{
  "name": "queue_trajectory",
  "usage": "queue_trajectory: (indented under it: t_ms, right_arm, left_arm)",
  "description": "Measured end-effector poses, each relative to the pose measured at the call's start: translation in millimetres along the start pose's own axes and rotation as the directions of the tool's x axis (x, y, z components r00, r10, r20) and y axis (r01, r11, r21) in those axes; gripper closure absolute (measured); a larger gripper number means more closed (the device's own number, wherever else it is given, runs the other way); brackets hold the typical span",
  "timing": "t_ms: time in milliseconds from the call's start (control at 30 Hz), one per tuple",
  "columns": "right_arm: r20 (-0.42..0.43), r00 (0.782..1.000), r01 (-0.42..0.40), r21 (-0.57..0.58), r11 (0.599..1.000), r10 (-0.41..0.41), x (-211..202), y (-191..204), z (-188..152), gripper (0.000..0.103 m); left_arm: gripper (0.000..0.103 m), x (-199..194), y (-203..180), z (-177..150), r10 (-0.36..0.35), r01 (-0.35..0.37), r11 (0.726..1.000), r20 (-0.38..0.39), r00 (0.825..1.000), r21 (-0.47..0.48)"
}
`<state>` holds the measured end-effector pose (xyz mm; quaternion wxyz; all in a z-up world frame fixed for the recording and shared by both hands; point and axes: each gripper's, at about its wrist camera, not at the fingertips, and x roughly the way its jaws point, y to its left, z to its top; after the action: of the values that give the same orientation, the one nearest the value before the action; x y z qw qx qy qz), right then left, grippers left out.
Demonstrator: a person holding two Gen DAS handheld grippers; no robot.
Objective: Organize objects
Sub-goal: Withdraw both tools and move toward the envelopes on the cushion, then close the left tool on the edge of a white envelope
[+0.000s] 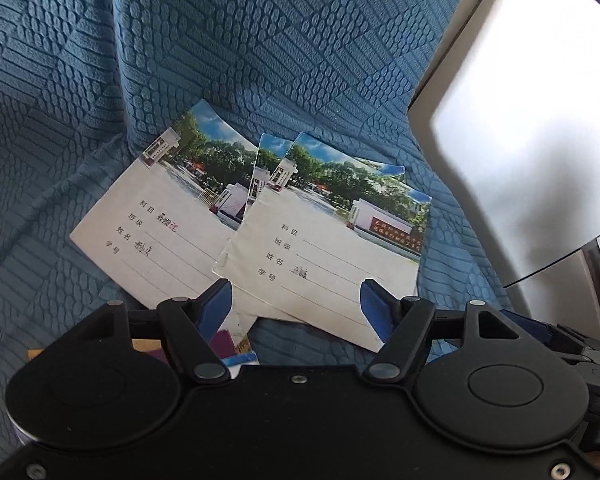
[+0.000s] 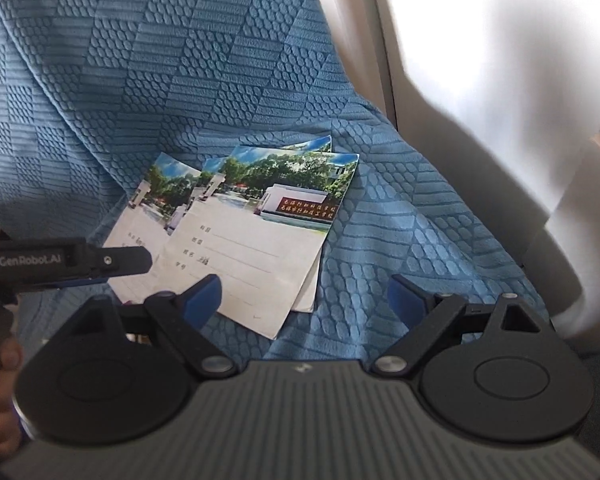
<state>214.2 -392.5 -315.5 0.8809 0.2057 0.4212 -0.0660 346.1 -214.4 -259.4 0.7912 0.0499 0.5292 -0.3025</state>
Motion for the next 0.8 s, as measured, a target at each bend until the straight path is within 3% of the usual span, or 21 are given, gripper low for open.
queue_trajectory:
  t_ms: [67,133,367,400,500,567,633,800]
  right_arm:
    - [-0.004,1.000,-0.006,-0.004,1.000,0.006,9,-1,2,0.016]
    - [-0.019,1.000,-0.003,-0.010,1.000,0.003,19,-1,4,0.027]
    - [-0.050,0.999,-0.008,-0.007,1.000,0.008,47,-3,7,0.032]
    - [-0.048,0.999,-0.010,-0.011,1.000,0.009,49,-3,7,0.035]
    - [-0.034,0.999,-0.029,-0.057,0.998,0.027,54,1,8,0.058]
    - [-0.020,0.999,-0.040,-0.095,0.995,0.038,57,4,8,0.063]
    - [-0.020,0.999,-0.036,-0.118,0.992,0.034,61,7,7,0.074]
    - [0.002,1.000,-0.012,-0.171,0.985,0.012,65,12,4,0.078]
  left_arm:
    - [0.034,11,4,5,0.011,-0.011,1.000,-0.015,1.000,0.000]
    - [0.034,21,8,9,0.018,-0.018,1.000,-0.031,0.999,0.000]
    - [0.034,53,24,18,0.022,-0.025,0.999,-0.107,0.994,-0.026]
    - [0.034,56,26,18,0.024,-0.028,0.999,-0.115,0.993,-0.031]
    - [0.034,62,30,20,0.020,-0.025,0.999,-0.130,0.991,-0.040]
    - [0.034,65,31,22,0.014,-0.020,0.999,-0.143,0.990,-0.042]
    - [0.034,67,30,24,0.016,-0.021,0.999,-0.144,0.989,-0.034]
    - [0.034,73,27,27,0.025,-0.028,1.000,-0.166,0.986,-0.013]
